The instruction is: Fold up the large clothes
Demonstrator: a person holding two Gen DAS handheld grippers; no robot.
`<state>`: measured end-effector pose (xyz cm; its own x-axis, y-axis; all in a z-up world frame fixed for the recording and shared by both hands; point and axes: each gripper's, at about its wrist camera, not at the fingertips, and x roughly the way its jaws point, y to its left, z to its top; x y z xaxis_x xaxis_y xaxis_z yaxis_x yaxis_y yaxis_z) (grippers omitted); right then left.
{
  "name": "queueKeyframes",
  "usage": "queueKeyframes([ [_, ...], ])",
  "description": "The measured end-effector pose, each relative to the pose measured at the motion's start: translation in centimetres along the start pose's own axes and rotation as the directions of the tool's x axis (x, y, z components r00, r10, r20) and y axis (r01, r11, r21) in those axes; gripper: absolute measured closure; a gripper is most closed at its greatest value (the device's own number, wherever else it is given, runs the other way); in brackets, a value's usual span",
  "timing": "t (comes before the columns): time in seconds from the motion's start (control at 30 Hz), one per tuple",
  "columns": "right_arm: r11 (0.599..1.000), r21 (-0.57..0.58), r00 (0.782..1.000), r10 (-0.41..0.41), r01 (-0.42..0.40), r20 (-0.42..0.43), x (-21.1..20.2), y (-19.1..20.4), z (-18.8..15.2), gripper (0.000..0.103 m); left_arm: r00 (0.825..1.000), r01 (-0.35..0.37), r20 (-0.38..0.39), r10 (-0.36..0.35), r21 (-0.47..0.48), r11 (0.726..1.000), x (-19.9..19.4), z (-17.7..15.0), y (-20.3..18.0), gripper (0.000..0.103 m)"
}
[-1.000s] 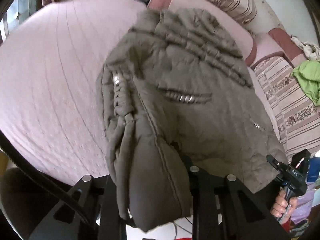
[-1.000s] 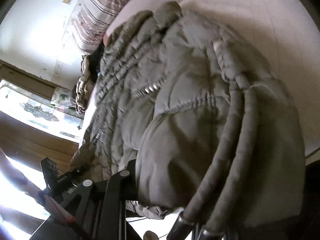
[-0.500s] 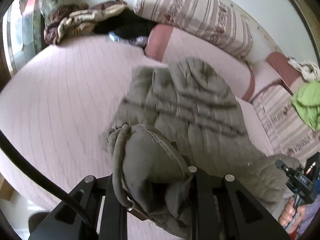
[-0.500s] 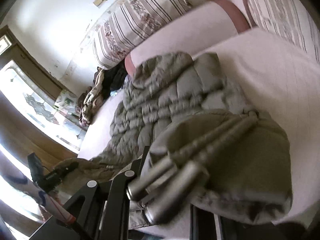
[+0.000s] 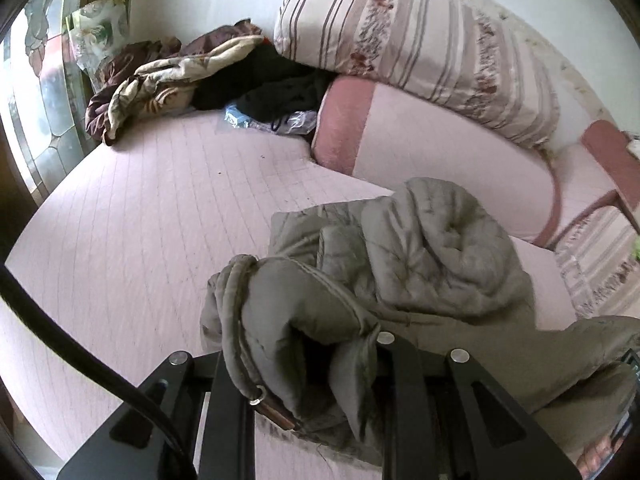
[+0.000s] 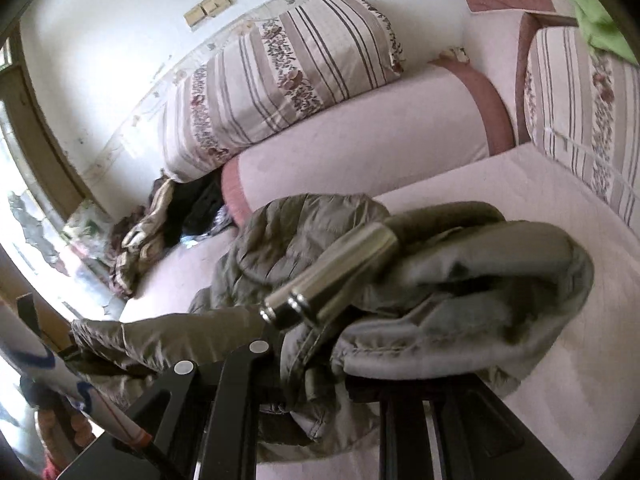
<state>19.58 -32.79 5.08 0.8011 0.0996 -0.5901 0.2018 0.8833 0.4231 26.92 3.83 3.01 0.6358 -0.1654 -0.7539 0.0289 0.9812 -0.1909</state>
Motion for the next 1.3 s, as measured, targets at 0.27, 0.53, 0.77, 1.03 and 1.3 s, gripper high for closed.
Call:
queueKeyframes([
  [0.27,0.995,0.043,0.995,-0.092,0.094,-0.048,8.0,-1.4,4.5,0.084,0.989,-0.098,-0.115,0.093,-0.036,0.995,8.8,5.2,-1.0,0.083],
  [0.53,0.983,0.108,0.984,-0.138,0.15,-0.109,15.1,-4.7,6.2,0.084,0.975,-0.181,-0.123,0.184,0.037,0.983,16.1,6.7,-3.8,0.08],
  [0.77,0.974,0.094,0.97,-0.192,0.208,-0.151,19.6,-6.6,5.1,0.081,0.963,-0.241,-0.095,0.251,0.105,0.965,19.4,6.2,-5.0,0.076],
  [1.03,0.98,0.194,0.992,-0.019,0.044,-0.126,15.4,-7.0,6.1,0.055,0.999,-0.018,-0.027,0.018,-0.02,1.0,10.9,7.9,-1.5,0.04],
  [1.3,0.996,0.031,0.996,-0.08,0.079,0.05,8.6,-3.6,6.1,0.017,0.996,0.073,0.053,-0.075,0.029,0.997,4.6,7.0,-3.2,0.031],
])
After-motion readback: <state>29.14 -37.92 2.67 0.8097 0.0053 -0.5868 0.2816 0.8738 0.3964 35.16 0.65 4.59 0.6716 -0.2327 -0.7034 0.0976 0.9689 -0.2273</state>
